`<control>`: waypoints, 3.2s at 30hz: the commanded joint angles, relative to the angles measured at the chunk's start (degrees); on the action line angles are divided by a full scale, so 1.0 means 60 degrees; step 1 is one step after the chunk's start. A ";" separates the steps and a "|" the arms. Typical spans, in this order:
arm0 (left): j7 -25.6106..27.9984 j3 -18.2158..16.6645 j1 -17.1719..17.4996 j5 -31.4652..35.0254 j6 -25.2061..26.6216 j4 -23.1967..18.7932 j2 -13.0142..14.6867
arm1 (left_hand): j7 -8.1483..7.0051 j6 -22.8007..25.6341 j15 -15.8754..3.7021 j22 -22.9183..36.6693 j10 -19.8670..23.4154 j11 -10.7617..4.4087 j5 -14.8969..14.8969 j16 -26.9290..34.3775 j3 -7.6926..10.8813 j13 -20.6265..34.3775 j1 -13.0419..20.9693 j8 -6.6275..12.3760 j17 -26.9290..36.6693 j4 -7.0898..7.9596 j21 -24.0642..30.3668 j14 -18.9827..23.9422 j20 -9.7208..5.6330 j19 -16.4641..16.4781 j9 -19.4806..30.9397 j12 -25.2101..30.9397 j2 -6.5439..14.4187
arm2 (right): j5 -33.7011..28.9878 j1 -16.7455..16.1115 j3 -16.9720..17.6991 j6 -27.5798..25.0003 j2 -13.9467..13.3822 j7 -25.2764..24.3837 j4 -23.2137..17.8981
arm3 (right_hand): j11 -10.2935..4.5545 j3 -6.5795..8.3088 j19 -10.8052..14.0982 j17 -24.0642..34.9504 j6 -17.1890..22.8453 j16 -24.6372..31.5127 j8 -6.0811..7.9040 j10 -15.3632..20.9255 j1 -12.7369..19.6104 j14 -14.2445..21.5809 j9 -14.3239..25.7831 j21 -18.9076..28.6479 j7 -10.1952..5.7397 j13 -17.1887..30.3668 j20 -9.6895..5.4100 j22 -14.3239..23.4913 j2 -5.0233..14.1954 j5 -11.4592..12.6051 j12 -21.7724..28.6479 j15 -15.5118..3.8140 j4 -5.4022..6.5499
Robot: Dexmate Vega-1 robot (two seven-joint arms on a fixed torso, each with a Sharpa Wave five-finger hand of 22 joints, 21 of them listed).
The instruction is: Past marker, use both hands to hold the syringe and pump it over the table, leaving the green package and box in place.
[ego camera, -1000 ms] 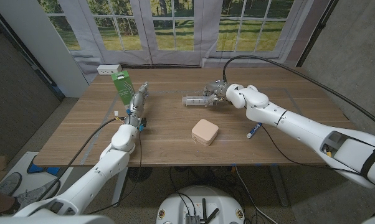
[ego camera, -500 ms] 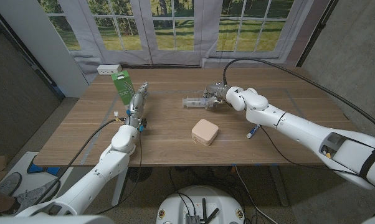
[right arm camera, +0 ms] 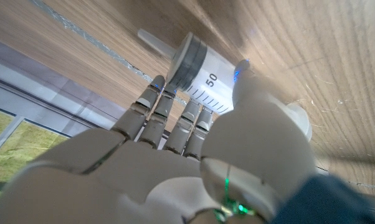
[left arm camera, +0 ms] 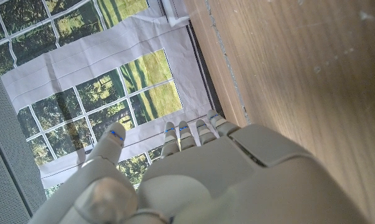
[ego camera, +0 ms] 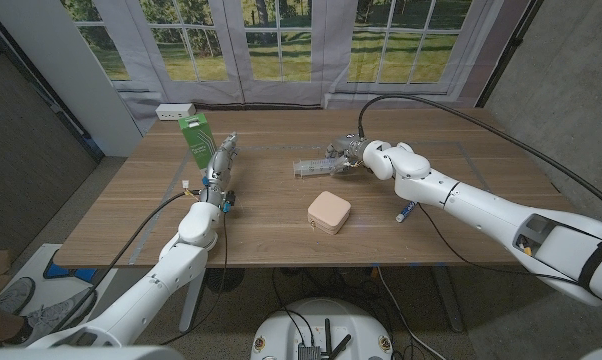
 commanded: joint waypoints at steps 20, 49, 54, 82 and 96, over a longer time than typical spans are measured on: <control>0.0031 -0.0164 0.0305 -0.0060 -0.0121 -0.0233 0.0070 | -0.0005 0.0179 -0.0352 0.0019 0.0153 -0.0028 0.0036 0.0062 0.0128 0.0016 0.0035 0.0049 0.0026 0.0062 -0.0004 0.0123 -0.0589 0.0088 0.0004 0.0074 0.0685 | -0.0126 0.0229 -0.0153 -0.0273 -0.0132 0.1573 -0.0533 | 0.0614 -0.0386 -0.0673 0.0342 -0.1728 -0.0569 -0.1114 -0.2402 -0.0289 -0.1793 0.0090 -0.0129 -0.0259 0.0019 0.0562 0.0050 -0.0223 -0.0144 -0.0292 -0.0652 -0.0059; -0.0046 -0.0246 0.0484 -0.0142 -0.0052 -0.0480 0.0209 | -0.0010 0.0251 -0.0326 0.0020 0.0208 -0.0024 0.0040 0.0054 0.0188 0.0017 -0.0030 0.0050 0.0036 0.0184 -0.0012 0.0190 -0.0553 0.0142 0.0007 0.0071 0.0674 | 0.0423 0.0753 -0.0019 -0.0243 -0.0248 0.3593 -0.1042 | 0.1453 -0.0397 -0.2641 0.0312 -0.5836 -0.1871 -0.2100 -0.6273 -0.0877 -0.4483 0.0037 -0.0169 -0.0219 -0.0313 0.1692 0.0048 -0.0659 -0.0228 -0.0298 0.1104 0.0055; -0.0101 -0.0260 0.0489 -0.0166 -0.0066 -0.0499 0.0235 | -0.0021 0.0254 -0.0316 0.0020 0.0216 -0.0030 0.0041 0.0050 0.0200 0.0017 -0.0032 0.0047 0.0034 0.0193 -0.0015 0.0193 -0.0551 0.0143 0.0007 0.0071 0.0673 | 0.0367 0.0680 0.0057 -0.0573 -0.0342 0.3689 -0.1356 | 0.1492 -0.0361 -0.2969 0.0294 -0.6257 -0.2026 -0.2065 -0.6837 -0.0992 -0.4868 0.0025 -0.0189 -0.0230 -0.0374 0.1832 0.0043 -0.0632 -0.0219 -0.0333 0.1302 0.0057; -0.0459 -0.0077 0.0085 -0.0189 -0.0290 -0.0086 0.0001 | -0.0004 0.0272 -0.0272 0.0021 0.0204 0.0000 0.0044 0.0025 0.0275 0.0018 -0.0017 0.0037 0.0022 0.0222 -0.0034 0.0180 -0.0549 0.0132 0.0009 0.0055 0.0675 | 0.2812 -0.0818 0.1937 -0.0412 -0.1434 0.1841 -0.2578 | 0.1454 -0.0341 -0.2801 0.0161 -0.6583 -0.2054 -0.1902 -0.7140 -0.1435 -0.4990 -0.0001 -0.0037 -0.0216 -0.0604 0.1409 0.0033 -0.0516 -0.0218 -0.0162 0.1134 0.0156; -0.0697 -0.0011 -0.0213 -0.0304 -0.0430 0.0409 -0.0148 | 0.0007 0.0264 -0.0271 0.0021 0.0177 0.0016 0.0043 0.0014 0.0304 0.0018 0.0000 0.0029 0.0017 0.0225 -0.0040 0.0161 -0.0546 0.0126 0.0009 0.0041 0.0680 | 0.4621 -0.1803 0.2993 0.0066 -0.1674 0.0214 -0.2555 | 0.1308 -0.0343 -0.2433 -0.0057 -0.6097 -0.1945 -0.1771 -0.6669 -0.1626 -0.4494 -0.0027 -0.0001 -0.0159 -0.0771 0.0805 0.0020 -0.0504 -0.0160 -0.0048 0.0672 0.0126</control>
